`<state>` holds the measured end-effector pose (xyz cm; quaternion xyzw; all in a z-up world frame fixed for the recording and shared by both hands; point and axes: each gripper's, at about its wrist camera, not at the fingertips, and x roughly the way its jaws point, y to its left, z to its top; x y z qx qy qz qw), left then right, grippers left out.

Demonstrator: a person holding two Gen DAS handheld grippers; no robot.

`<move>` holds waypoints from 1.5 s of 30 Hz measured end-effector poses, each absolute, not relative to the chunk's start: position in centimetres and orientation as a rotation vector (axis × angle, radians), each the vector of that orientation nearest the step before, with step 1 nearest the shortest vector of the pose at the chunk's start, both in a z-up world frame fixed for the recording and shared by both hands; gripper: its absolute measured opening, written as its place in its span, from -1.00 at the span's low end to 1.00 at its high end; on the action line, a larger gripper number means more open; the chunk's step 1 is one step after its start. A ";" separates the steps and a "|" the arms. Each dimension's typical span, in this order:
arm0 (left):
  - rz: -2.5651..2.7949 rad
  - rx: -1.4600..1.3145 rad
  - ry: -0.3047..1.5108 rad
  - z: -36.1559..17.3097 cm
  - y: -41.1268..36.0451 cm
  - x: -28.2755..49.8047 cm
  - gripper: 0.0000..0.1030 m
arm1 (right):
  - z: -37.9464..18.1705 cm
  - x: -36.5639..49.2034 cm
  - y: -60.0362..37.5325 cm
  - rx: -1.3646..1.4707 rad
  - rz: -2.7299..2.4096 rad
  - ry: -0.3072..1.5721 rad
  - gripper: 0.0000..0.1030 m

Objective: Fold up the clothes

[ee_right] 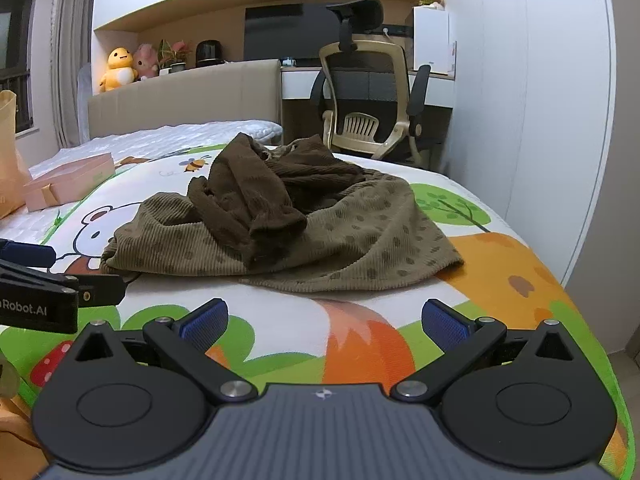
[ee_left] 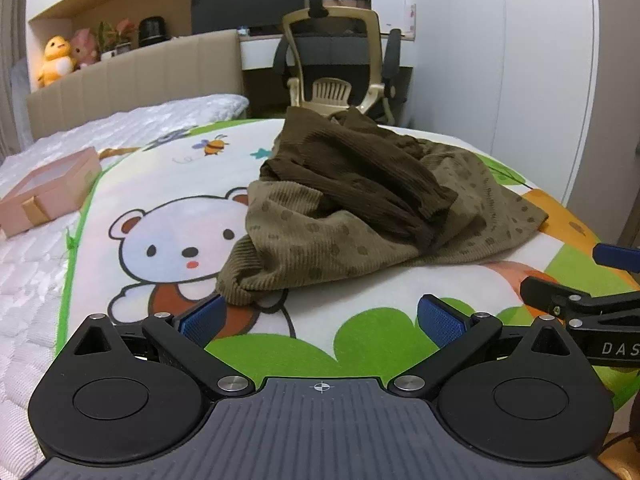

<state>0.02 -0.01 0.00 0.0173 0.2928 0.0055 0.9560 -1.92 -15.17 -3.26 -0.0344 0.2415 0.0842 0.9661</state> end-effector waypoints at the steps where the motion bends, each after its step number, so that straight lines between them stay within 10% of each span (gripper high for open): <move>1: 0.010 0.035 0.597 0.0 0.0 0.1 1.00 | -3.3 -1.9 -15.0 -0.066 0.169 0.489 1.00; 45: 0.014 -0.004 0.669 -1.0 0.6 1.0 1.00 | -3.9 -1.1 -15.2 -0.013 0.182 0.536 1.00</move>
